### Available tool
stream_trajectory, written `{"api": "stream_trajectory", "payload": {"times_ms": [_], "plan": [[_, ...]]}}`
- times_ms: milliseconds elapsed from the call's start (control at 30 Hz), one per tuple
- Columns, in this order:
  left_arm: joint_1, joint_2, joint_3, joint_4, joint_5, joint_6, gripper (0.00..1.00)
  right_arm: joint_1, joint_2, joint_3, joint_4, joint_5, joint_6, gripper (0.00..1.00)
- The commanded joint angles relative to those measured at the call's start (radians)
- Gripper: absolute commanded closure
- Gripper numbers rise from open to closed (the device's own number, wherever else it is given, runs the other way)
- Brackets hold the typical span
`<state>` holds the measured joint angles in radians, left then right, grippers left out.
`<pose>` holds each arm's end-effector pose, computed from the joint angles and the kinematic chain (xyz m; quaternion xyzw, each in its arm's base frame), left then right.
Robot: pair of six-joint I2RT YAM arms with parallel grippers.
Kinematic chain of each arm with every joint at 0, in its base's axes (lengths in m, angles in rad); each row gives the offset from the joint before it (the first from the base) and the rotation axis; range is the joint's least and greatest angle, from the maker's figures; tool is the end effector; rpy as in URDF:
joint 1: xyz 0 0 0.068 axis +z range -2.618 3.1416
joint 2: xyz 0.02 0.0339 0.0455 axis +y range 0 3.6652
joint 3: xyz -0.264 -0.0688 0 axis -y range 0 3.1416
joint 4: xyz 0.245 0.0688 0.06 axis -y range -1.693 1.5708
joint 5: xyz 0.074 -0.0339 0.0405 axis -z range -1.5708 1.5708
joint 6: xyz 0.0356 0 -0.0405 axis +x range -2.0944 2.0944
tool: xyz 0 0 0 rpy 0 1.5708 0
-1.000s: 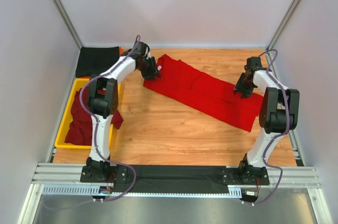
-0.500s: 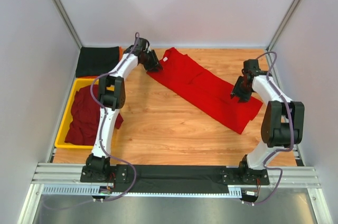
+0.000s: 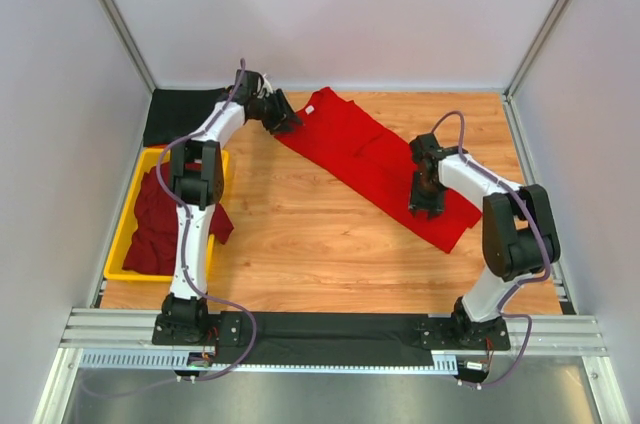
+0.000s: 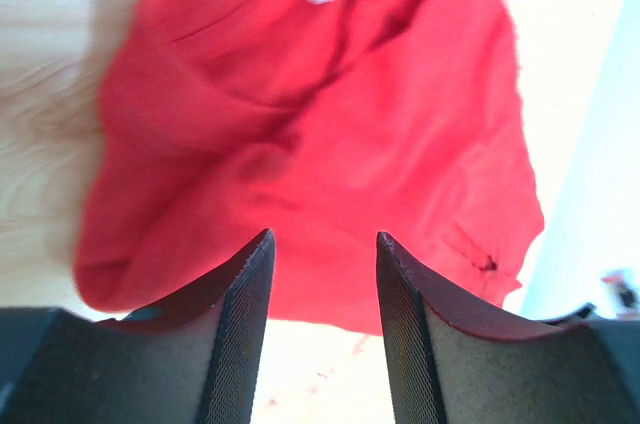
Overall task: Fold and stack the t-shirts
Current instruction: Fold the tshirt
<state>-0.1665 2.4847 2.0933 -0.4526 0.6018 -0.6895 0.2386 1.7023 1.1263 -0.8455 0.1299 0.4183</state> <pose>0.5362 -0.1105 0.1595 -0.1290 0.8896 -0.3929 0.1939 0.3014 0.0686 0.1840 0.0941 0.9907 -0.0373 0.0913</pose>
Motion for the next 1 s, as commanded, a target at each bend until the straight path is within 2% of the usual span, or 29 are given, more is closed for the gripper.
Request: {"api": "stream_trajectory", "payload": {"times_ms": [0, 233, 333, 400, 500, 633, 700, 800, 967], "plan": [[0.016, -0.118, 0.091, -0.067, 0.018, 0.062, 0.47, 0.036, 0.013, -0.045, 0.043, 0.034, 0.03, 0.6], [0.053, -0.224, 0.047, -0.089, -0.007, 0.031, 0.44, 0.091, -0.035, -0.183, 0.097, 0.022, 0.102, 0.61], [0.047, -0.283, -0.025, -0.113, -0.063, 0.06, 0.44, 0.116, -0.067, -0.223, 0.103, -0.002, 0.137, 0.62], [0.03, -0.326, -0.111, -0.12, -0.146, 0.087, 0.44, 0.131, -0.092, -0.247, 0.102, -0.007, 0.165, 0.62], [0.006, -0.392, -0.222, -0.132, -0.194, 0.108, 0.44, 0.165, -0.125, -0.276, 0.1, -0.022, 0.215, 0.61], [-0.033, -0.477, -0.433, -0.048, -0.201, 0.104, 0.44, 0.226, -0.208, -0.299, 0.07, -0.044, 0.306, 0.61], [-0.06, -0.486, -0.47, -0.031, -0.209, 0.107, 0.45, 0.264, -0.248, -0.295, 0.054, -0.046, 0.344, 0.61], [-0.097, -0.445, -0.466, -0.043, -0.232, 0.119, 0.45, 0.275, -0.297, -0.255, 0.002, -0.023, 0.352, 0.6], [-0.107, -0.319, -0.302, -0.116, -0.276, 0.104, 0.47, 0.269, -0.332, -0.134, -0.076, 0.042, 0.303, 0.59]]}}
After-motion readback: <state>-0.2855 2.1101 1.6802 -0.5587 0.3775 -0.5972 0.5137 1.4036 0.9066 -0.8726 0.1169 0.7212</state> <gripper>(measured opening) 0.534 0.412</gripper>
